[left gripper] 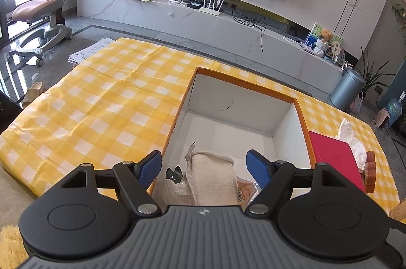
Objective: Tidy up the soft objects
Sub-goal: 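Open the left gripper to drop the snack bag while the right lowers the cloth into the box, then move both tools to the table items and close the right gripper on the brown bear sponge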
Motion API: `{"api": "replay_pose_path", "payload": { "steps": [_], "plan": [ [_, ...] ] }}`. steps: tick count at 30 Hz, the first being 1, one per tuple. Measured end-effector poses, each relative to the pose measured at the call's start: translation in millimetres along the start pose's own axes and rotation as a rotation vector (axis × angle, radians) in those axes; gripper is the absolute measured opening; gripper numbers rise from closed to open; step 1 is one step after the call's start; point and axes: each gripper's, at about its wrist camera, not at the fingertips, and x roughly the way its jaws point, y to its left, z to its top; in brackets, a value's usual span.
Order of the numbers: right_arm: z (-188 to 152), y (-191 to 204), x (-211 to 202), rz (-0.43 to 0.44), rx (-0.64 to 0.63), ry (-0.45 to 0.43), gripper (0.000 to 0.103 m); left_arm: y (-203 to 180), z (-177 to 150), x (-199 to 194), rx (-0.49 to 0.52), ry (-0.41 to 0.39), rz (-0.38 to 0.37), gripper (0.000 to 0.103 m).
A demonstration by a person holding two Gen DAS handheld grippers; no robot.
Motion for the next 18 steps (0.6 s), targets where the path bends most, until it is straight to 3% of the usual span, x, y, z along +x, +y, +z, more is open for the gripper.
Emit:
{"api": "replay_pose_path", "payload": {
  "steps": [9,14,18],
  "plan": [
    [6,-1,-6,0.002,0.006,-0.038,0.038,-17,-1,-4,0.004,-0.022,-0.010,0.089],
    [15,-12,-14,0.004,0.041,-0.076,0.040,-45,-8,-17,0.151,-0.091,0.006,0.089],
    [21,-27,-20,-0.005,0.086,-0.100,0.041,-60,-11,-24,0.168,-0.099,-0.071,0.089]
  ]
}}
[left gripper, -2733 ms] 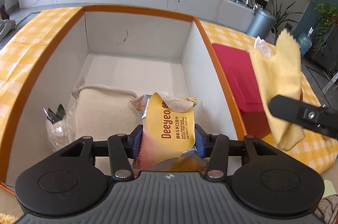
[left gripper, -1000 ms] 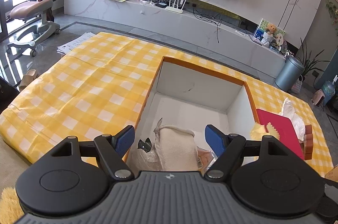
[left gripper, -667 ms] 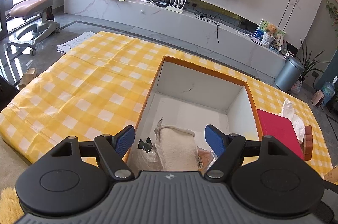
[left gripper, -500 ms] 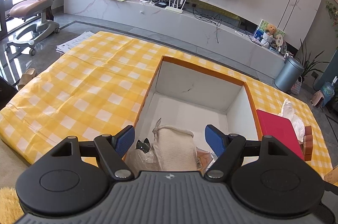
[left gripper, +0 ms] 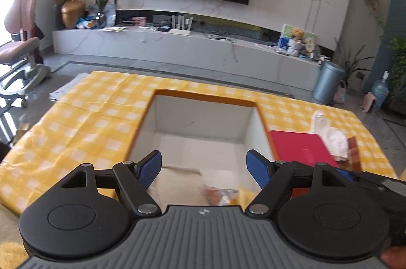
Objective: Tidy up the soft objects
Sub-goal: 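Move both tools to the table items and close the right gripper on the brown bear sponge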
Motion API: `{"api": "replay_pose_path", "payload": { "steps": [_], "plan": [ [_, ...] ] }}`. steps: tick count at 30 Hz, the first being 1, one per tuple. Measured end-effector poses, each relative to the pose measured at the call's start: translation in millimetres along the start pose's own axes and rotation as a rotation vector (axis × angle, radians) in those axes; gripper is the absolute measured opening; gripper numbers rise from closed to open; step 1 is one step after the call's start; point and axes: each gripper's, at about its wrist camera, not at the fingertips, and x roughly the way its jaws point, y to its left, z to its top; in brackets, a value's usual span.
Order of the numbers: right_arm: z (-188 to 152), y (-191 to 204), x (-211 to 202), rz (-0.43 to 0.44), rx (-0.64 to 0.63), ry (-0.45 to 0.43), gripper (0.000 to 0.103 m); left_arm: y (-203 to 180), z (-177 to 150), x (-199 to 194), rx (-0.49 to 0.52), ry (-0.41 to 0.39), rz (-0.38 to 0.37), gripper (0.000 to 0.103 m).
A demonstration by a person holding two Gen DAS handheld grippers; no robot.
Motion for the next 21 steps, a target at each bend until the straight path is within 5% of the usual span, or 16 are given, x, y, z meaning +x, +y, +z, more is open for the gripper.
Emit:
{"api": "replay_pose_path", "payload": {
  "steps": [7,12,21],
  "plan": [
    [27,-34,-26,-0.043,0.063,-0.100,0.047,-27,1,-11,-0.004,-0.044,-0.081,0.089],
    [43,-73,-55,-0.157,0.090,-0.197,0.050,-51,3,-15,0.027,-0.058,-0.124,0.089],
    [34,-167,-54,-0.402,0.224,-0.140,0.051,-114,1,6,0.127,-0.032,-0.171,0.089]
  ]
}}
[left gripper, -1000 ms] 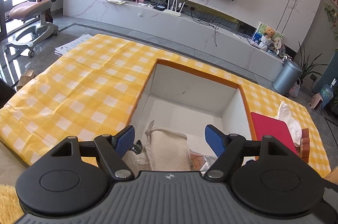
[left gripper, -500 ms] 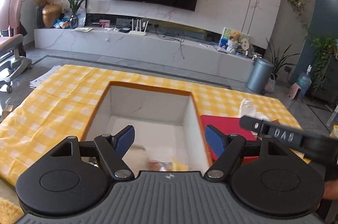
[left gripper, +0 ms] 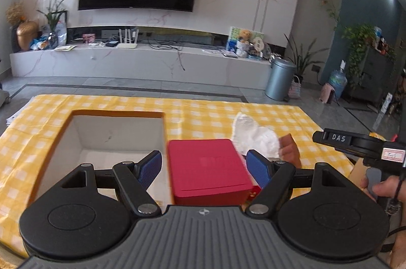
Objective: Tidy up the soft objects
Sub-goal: 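Move both tools to the table items and close the right gripper on the brown bear sponge, then lift the bear sponge with the right gripper while the left grasps the orange crocheted ball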
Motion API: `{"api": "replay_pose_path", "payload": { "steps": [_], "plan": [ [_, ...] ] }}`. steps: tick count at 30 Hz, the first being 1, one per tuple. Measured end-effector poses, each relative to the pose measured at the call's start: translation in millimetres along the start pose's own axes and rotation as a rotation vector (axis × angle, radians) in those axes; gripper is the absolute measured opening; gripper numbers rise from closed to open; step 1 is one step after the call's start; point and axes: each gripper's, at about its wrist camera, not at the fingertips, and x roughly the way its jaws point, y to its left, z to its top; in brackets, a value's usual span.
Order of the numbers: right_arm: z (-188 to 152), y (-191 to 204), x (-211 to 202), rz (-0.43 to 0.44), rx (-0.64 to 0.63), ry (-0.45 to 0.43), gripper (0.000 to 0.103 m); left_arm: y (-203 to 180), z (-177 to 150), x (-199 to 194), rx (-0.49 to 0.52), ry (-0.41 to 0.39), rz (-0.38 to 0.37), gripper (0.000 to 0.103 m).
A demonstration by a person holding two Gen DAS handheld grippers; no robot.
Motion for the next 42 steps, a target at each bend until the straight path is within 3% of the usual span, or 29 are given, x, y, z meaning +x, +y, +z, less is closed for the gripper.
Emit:
{"api": "replay_pose_path", "payload": {
  "steps": [7,15,18,20,22,25,30,36,42],
  "plan": [
    [-3,-66,47,-0.077,0.123,0.089,0.050,-45,-10,53,0.064,0.102,-0.068,0.089],
    [-6,-88,89,-0.037,0.214,0.179,0.051,-94,-39,100,0.163,0.161,-0.102,0.089],
    [-5,-85,100,0.027,0.230,0.221,0.062,-111,-49,113,0.223,0.185,-0.091,0.089],
    [-3,-85,108,0.053,0.249,0.220,0.075,-118,-56,122,0.248,0.207,-0.090,0.089],
    [-1,-84,116,0.044,0.246,0.227,0.077,-122,-64,126,0.275,0.217,-0.095,0.089],
    [-2,-87,131,0.054,0.268,0.266,0.077,-131,-76,129,0.328,0.196,-0.072,0.089],
    [-15,-100,151,0.105,0.408,0.352,0.077,-145,-92,129,0.453,0.103,-0.044,0.090],
    [-20,-98,166,0.135,0.440,0.378,0.077,-154,-104,145,0.529,0.019,0.098,0.090],
    [-21,-97,164,0.149,0.449,0.374,0.066,-167,-120,157,0.687,0.024,0.160,0.091]
  ]
}}
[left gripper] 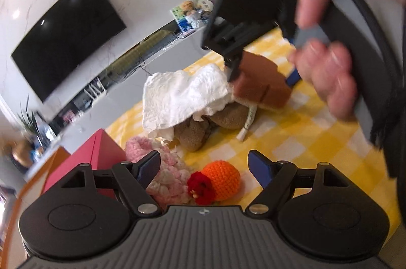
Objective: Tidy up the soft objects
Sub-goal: 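Lift the bear sponge with the right gripper while the left grasps the orange crocheted ball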
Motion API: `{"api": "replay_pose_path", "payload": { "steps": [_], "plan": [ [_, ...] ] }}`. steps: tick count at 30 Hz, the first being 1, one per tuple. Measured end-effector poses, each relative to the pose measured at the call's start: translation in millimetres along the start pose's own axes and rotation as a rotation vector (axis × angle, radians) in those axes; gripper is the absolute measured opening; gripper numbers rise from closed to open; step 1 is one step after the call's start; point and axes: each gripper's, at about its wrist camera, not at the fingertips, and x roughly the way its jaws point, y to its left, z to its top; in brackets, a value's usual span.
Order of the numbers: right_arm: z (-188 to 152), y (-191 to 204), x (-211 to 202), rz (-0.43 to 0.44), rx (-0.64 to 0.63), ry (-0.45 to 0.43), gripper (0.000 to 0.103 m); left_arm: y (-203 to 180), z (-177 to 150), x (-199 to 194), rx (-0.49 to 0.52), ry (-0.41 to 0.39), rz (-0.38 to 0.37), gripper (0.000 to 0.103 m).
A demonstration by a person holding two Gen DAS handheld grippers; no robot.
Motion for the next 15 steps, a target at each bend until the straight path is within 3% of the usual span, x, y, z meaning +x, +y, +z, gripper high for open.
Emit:
{"api": "replay_pose_path", "payload": {
  "steps": [5,8,11,15],
  "plan": [
    [1,-3,-15,-0.012,-0.015,-0.035,0.060,-3,-1,9,-0.010,0.076,-0.102,0.090],
    [2,-3,-42,-0.023,-0.042,-0.100,0.059,-9,-3,17,0.021,0.102,-0.057,0.090],
    [0,-2,-70,-0.088,-0.118,-0.176,0.060,-16,-4,24,0.052,0.116,-0.011,0.090],
    [-3,-16,-72,-0.189,-0.140,-0.118,0.060,-22,-4,25,0.060,0.108,0.028,0.081]
  ]
}}
